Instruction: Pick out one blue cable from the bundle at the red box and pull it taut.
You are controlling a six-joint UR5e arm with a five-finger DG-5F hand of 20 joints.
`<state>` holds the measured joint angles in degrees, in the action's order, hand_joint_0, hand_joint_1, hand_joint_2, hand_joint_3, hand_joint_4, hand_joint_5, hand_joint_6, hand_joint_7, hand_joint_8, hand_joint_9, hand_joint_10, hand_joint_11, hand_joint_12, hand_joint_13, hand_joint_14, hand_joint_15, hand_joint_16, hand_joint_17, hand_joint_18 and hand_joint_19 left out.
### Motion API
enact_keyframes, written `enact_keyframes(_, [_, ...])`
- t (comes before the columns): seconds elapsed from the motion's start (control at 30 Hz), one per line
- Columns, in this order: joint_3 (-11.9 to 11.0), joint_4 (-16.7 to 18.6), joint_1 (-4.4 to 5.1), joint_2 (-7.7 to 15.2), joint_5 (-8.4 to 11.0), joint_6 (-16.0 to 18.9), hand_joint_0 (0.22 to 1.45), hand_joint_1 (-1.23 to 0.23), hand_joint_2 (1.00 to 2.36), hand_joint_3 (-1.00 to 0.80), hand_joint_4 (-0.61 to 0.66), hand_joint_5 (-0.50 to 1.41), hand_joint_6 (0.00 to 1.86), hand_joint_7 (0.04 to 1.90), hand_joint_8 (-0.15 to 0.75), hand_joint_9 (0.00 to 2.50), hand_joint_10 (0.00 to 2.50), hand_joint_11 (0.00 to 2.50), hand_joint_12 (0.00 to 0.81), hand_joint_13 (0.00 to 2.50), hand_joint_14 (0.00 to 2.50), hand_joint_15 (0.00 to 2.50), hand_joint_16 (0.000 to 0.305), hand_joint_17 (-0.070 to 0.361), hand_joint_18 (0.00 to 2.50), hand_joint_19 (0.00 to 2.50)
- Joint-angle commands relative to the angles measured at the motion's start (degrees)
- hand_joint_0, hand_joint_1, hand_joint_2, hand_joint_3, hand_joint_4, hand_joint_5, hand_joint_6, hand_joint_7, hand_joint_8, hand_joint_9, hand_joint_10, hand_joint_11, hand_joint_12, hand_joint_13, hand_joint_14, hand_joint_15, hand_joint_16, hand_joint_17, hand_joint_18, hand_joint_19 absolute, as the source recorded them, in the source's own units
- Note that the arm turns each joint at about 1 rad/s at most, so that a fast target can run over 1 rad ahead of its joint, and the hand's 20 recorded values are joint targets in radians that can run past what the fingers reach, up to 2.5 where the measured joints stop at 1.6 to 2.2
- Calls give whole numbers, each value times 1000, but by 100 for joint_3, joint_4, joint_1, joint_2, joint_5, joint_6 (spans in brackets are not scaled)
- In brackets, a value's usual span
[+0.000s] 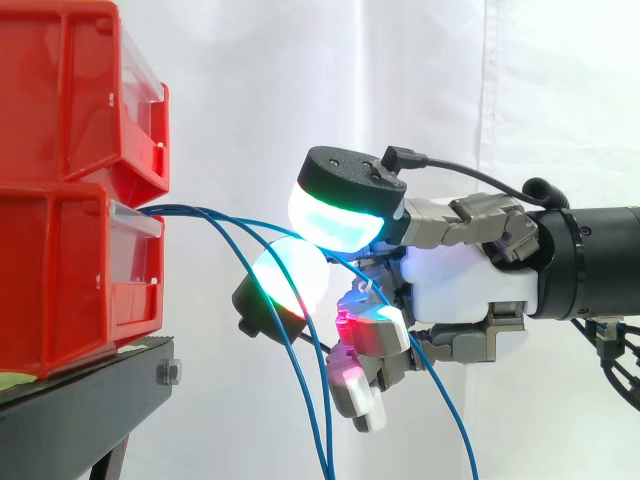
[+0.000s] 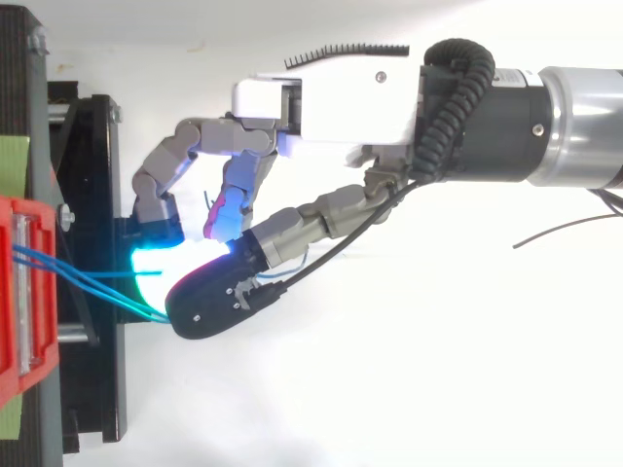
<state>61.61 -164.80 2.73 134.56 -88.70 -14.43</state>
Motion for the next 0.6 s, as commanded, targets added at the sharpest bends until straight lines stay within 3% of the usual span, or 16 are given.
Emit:
enact_keyframes(0.0, [0,0,0,0,-7,2,727,-813,1006,-431,-109,-136,951,988,238,1224,26,842,325,1041,25,626,50,113,844,719])
enact_keyframes(0.17, [0,0,8,0,-7,2,751,-810,1001,-486,-148,-140,952,1080,237,1222,27,828,321,1042,23,625,50,112,843,711])
enact_keyframes(0.57, [0,-26,8,0,-7,99,761,-803,1000,-500,-194,-145,963,1062,239,1227,27,841,319,1043,24,617,50,112,849,711])
